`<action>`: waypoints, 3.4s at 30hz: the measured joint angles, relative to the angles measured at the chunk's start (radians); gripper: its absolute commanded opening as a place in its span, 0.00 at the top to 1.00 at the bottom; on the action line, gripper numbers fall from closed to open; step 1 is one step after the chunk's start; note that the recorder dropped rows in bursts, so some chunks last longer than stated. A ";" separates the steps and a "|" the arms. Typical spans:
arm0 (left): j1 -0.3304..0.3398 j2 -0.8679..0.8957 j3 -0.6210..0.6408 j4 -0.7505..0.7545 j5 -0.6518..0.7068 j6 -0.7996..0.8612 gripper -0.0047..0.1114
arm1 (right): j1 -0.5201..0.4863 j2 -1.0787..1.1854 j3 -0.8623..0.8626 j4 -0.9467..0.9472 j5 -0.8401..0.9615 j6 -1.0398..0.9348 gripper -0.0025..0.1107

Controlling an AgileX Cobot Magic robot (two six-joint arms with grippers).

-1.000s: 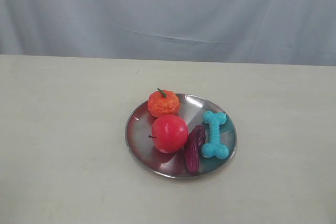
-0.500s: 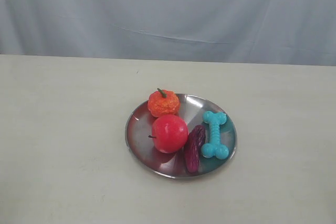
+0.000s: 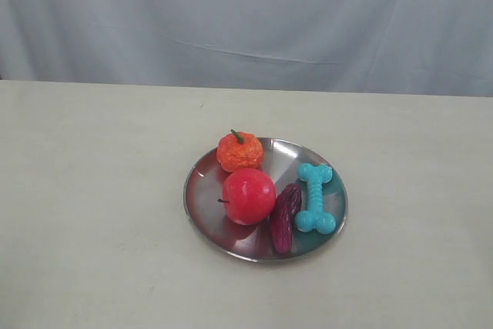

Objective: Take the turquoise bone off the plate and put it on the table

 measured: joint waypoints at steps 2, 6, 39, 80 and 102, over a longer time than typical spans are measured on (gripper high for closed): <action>0.000 0.000 0.000 0.000 0.000 0.000 0.96 | 0.000 0.000 0.000 0.000 -0.016 0.000 0.98; 0.000 0.000 0.000 0.000 0.000 0.000 0.96 | 0.000 0.000 0.000 0.000 -0.124 0.019 0.98; 0.000 0.000 0.000 0.000 0.000 0.000 0.96 | 0.118 1.226 -1.478 0.032 1.103 0.019 0.98; 0.000 0.000 0.000 0.000 0.000 0.000 0.96 | 0.265 2.104 -1.621 -0.007 1.169 -0.002 0.56; 0.000 0.000 0.000 0.000 0.000 0.000 0.96 | 0.265 2.185 -1.622 -0.013 1.165 0.071 0.60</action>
